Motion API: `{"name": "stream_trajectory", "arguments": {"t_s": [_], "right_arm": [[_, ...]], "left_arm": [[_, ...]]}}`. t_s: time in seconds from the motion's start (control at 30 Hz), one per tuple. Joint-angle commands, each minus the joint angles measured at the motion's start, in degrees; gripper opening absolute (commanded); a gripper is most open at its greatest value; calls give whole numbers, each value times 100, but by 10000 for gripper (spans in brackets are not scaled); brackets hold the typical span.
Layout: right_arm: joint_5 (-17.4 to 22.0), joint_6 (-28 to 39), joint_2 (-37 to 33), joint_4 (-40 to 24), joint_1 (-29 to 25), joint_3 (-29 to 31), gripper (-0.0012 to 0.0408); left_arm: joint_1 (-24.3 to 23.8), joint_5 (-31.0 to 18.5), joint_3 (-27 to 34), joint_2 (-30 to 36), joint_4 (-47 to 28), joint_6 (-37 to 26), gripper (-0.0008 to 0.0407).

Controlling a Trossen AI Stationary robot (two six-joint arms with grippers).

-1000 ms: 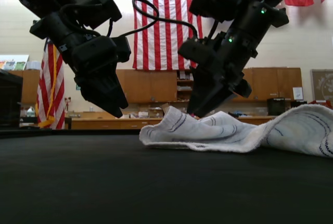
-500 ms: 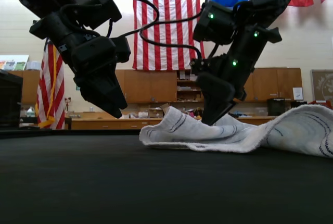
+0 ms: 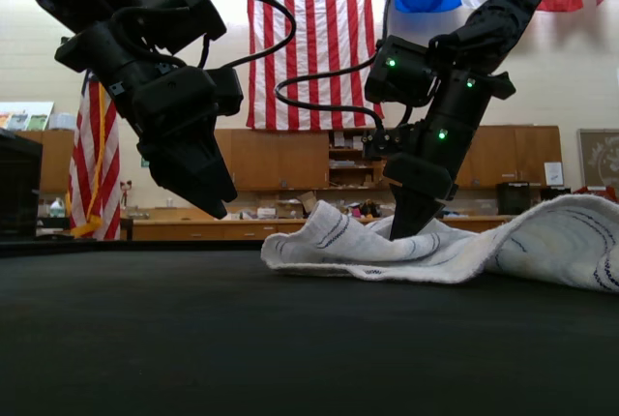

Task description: Fold the towel

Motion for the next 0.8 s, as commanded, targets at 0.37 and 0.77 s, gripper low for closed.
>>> {"name": "stream_trajectory", "arguments": {"t_s": [0.37, 0.77], "right_arm": [[-203, 175, 4, -345, -66, -35, -11], [-201, 660, -87, -796, 46, 317, -4]], "left_arm": [[2, -22, 0, 0, 0, -4, 374], [2, -22, 0, 0, 0, -7, 374]]}}
